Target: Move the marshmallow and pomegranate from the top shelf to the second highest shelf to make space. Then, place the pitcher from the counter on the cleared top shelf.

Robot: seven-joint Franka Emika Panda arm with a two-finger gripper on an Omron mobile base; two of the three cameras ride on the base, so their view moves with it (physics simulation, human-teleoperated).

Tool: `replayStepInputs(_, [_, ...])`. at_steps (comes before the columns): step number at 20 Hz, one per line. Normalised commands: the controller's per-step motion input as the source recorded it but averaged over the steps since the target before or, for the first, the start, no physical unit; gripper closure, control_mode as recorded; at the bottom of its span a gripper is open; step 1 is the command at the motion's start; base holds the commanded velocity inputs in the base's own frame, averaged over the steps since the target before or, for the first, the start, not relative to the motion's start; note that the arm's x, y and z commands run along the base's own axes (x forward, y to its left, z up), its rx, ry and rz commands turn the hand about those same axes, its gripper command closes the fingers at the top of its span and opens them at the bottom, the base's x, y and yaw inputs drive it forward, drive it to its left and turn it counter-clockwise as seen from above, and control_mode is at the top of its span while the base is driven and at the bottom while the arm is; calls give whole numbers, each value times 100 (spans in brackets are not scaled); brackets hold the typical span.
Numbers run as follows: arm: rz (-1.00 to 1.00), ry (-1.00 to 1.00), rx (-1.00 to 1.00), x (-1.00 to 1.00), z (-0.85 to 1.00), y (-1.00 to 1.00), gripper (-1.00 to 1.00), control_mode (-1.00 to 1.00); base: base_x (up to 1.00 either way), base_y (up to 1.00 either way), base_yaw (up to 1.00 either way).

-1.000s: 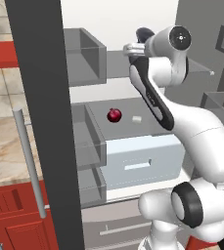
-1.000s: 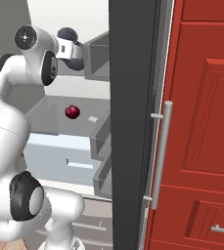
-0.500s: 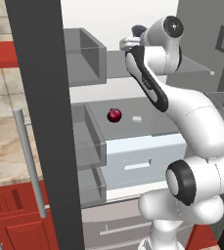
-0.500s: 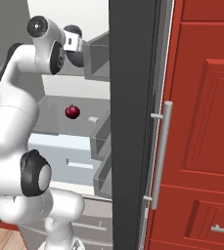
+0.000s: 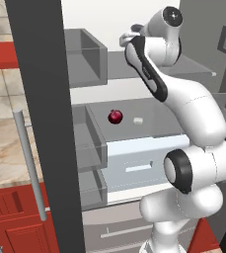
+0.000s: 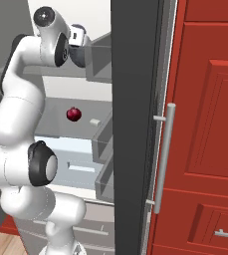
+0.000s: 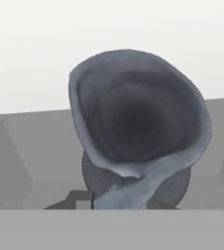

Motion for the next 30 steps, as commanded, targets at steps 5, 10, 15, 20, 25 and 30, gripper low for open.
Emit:
replayStepInputs(5, [2, 0, 0, 36, -54, 0, -100, -100, 0, 0, 0])
replayStepInputs(10, [4, -2, 0, 24, -52, 0, -100, -100, 0, 0, 0])
replayStepInputs(15, [5, -5, 0, 22, -53, 0, -100, -100, 0, 0, 0])
replayStepInputs(20, [3, -7, 0, 34, -52, 0, -100, -100, 0, 0, 0])
replayStepInputs(25, [1, -8, 0, 45, -45, 0, -100, -100, 0, 0, 0])
replayStepInputs(30, [0, -9, 0, 42, -40, 0, -100, -100, 0, 0, 0])
